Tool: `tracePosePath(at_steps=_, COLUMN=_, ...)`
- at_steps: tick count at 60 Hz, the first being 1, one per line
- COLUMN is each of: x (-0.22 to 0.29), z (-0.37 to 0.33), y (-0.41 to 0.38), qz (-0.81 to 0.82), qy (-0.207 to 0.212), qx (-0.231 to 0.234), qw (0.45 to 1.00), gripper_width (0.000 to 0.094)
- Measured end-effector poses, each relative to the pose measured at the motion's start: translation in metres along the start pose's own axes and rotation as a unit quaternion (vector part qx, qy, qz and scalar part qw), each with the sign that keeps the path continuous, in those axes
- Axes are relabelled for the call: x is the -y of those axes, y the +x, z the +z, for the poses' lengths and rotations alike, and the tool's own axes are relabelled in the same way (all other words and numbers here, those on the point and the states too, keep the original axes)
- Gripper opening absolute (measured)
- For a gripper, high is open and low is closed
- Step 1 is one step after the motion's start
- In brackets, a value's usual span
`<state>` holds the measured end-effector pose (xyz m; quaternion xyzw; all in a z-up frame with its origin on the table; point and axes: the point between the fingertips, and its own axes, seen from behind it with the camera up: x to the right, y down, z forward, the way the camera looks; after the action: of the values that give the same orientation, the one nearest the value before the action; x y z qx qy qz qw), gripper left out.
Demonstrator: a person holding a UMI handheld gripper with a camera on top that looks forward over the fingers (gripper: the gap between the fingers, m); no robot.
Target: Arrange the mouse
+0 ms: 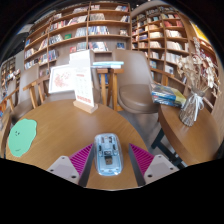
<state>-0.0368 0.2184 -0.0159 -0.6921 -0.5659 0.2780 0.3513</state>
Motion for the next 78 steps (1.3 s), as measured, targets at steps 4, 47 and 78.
tracePosePath(at_steps=4, x=0.001, z=0.001, y=0.001, qz=-0.008, qy=-0.001, qx=-0.008, qw=1.000, gripper_width=0.0456)
tracePosePath(at_steps=47, x=0.075, z=-0.081, y=-0.364, qz=-0.035, qy=0.026, qx=0.122, qw=0.992, gripper_width=0.0404)
tracePosePath(at_steps=78, x=0.017, z=-0.074, y=-0.363, qz=-0.056, qy=0.015, qx=0.090, qw=0.994, gripper_width=0.0849)
